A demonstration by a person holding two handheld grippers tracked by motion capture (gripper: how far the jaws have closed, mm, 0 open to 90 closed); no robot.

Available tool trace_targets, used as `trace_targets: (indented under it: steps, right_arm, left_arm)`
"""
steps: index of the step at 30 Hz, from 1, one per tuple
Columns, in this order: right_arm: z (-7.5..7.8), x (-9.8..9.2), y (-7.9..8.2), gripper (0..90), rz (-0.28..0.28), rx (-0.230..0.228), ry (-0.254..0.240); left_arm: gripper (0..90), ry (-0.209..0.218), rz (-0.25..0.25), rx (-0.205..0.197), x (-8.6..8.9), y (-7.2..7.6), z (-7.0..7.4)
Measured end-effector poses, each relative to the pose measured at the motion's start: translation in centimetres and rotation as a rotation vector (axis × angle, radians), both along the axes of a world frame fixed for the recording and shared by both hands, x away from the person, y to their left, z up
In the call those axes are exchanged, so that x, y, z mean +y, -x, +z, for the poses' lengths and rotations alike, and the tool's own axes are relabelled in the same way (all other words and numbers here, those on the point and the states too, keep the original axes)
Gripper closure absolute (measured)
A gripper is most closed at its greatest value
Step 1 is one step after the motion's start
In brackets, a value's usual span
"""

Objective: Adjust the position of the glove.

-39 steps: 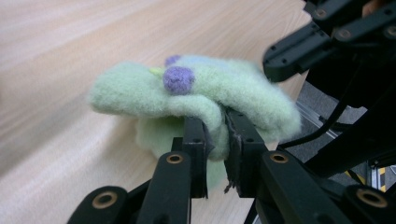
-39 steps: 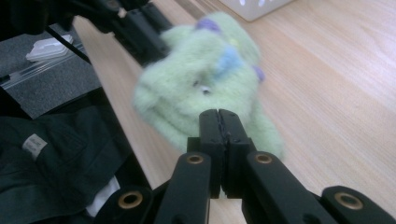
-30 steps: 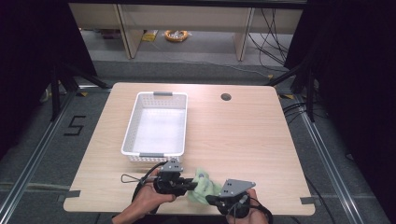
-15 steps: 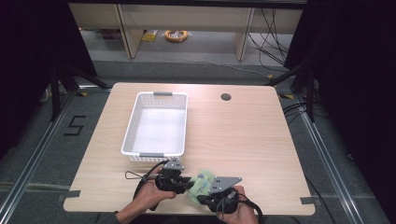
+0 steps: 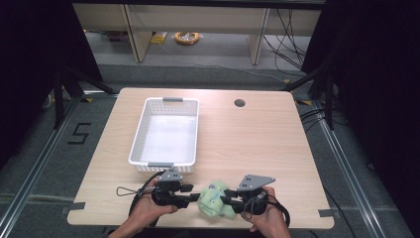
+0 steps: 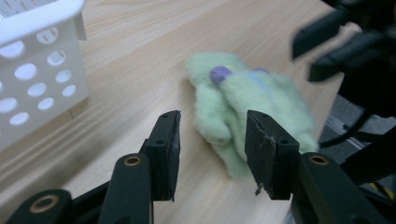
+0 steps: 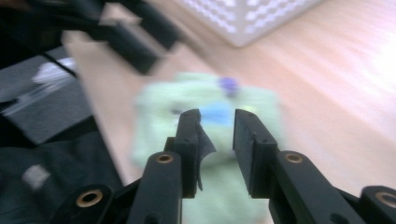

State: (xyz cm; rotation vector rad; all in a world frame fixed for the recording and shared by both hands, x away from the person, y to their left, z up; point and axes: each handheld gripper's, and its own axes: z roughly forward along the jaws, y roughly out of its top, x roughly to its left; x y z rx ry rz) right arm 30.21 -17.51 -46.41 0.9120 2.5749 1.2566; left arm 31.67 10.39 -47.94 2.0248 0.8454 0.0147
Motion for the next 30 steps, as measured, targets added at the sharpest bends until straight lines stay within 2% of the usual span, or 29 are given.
trace_targets:
  steps: [2, 4, 6, 9, 10, 11, 12, 13, 16, 19, 22, 25, 26, 28, 30]
  right_arm:
    - [-0.1, -0.6, -0.9, 68.5, -0.029, -0.011, 0.013]
    - [-0.2, -1.1, -1.8, 67.4, -0.055, -0.002, 0.021]
    - [-0.4, -1.3, -2.7, 66.3, -0.070, -0.002, 0.019]
    - [-1.0, -1.3, -4.2, 65.3, -0.064, 0.032, 0.004]
    - [-1.1, -1.2, -4.4, 64.5, -0.059, 0.049, 0.009]
    - [-1.3, -1.0, -4.7, 63.7, -0.059, 0.061, 0.010]
    - [-1.5, -0.8, -5.0, 62.8, -0.056, 0.066, 0.017]
    - [-1.7, -0.6, -5.2, 61.5, -0.046, 0.061, 0.030]
    - [-2.2, 0.1, -5.4, 60.8, -0.023, 0.108, 0.028]
    - [-2.8, 0.4, -5.7, 59.5, -0.024, 0.132, 0.041]
    - [-3.1, 0.4, -5.9, 60.0, -0.029, 0.169, 0.035]
    - [-3.4, 0.2, -6.2, 60.3, -0.039, 0.211, 0.004]
    - [-3.5, 0.1, -6.3, 59.9, -0.046, 0.235, -0.010]
    - [-3.8, 0.0, -6.5, 60.0, -0.052, 0.252, -0.027]
    - [-4.0, -0.1, -6.6, 64.1, -0.039, 0.285, -0.052]
  left_arm:
    - [54.3, 0.007, -0.009, 0.013, -0.2, 0.7, 0.0]
    - [51.5, 0.007, -0.034, 0.008, -0.6, 1.2, -0.2]
    - [47.4, -0.006, -0.039, 0.030, -1.0, 1.7, -0.5]
    - [47.0, -0.036, -0.054, 0.014, -1.4, 1.8, -0.8]
    - [46.9, -0.035, -0.044, 0.027, -1.6, 1.8, -1.0]
    - [46.9, -0.033, -0.041, 0.020, -1.7, 1.7, -1.3]
    - [46.9, -0.047, -0.047, 0.023, -1.7, 1.6, -1.4]
    - [47.4, -0.045, -0.038, 0.042, -1.9, 1.6, -1.6]
    - [52.4, -0.055, -0.070, 0.028, -2.1, 1.5, -1.9]
    - [57.1, -0.054, -0.067, 0.024, -2.2, 1.4, -2.2]
    - [62.3, -0.035, -0.068, 0.045, -2.2, 1.4, -2.2]
    - [65.6, -0.025, -0.065, 0.055, -2.2, 1.3, -2.3]
    - [66.7, -0.027, -0.071, 0.046, -2.2, 1.2, -2.3]
    - [69.3, -0.024, -0.073, 0.049, -2.2, 1.2, -2.4]
    - [71.5, -0.032, -0.066, 0.045, -2.2, 1.3, -2.4]
